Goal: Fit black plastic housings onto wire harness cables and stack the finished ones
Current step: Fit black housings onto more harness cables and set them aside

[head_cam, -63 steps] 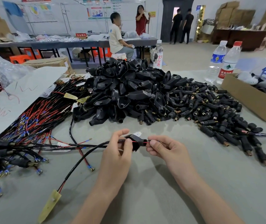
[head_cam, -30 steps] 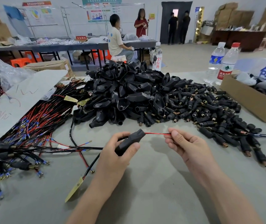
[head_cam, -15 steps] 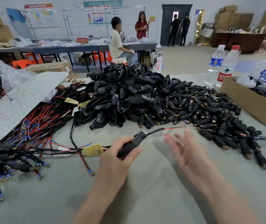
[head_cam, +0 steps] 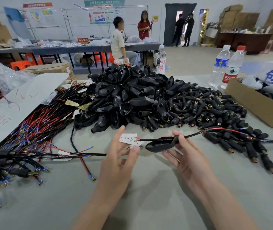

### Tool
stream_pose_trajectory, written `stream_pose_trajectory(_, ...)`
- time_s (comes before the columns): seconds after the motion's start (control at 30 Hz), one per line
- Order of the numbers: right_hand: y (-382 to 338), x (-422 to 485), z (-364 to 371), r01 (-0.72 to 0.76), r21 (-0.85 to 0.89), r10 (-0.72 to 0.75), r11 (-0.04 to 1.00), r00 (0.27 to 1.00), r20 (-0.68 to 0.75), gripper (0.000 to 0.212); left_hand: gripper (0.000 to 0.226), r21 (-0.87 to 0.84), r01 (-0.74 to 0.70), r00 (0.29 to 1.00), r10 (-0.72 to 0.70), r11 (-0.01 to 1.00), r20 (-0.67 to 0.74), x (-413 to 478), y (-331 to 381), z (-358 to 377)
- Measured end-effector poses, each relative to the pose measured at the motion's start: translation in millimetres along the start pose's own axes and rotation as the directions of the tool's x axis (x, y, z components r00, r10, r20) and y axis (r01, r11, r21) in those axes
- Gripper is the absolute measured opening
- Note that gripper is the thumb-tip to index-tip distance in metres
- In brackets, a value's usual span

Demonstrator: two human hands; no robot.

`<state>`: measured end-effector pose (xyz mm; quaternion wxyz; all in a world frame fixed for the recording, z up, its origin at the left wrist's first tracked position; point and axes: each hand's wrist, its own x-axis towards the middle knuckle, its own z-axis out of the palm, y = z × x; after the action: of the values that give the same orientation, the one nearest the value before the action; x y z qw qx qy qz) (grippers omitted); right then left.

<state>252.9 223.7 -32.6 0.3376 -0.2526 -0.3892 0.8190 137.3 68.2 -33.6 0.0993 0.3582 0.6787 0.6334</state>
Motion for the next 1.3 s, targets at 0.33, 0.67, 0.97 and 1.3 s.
stream_pose_trajectory(0.33, 5, -1, 2, -0.021, 0.033, 0.02, 0.999, 0.998, 0.055, 0.022, 0.01, -0.215, 0.115, 0.985, -0.139, 0.97, -0.098, 8, -4, -8)
stream_pose_trajectory(0.67, 6, -4, 5, -0.063, 0.081, 0.051, 0.995, 0.989, 0.139, 0.029, 0.019, -0.234, 0.08, 0.997, -0.083, 0.969, -0.004, 6, 2, -9)
stream_pose_trajectory(0.97, 9, -13, 11, -0.15, 0.055, 0.13, 0.987, 0.954, 0.27, 0.032, 0.044, 0.131, -0.156, 0.985, 0.145, 0.979, 0.093, -1, 1, -4)
stream_pose_trajectory(1.3, 6, -13, 13, -0.156, 0.161, 0.116, 0.974, 0.965, 0.236, 0.028, 0.026, 0.327, -0.259, 0.96, 0.206, 0.909, 0.19, -3, 1, 1)
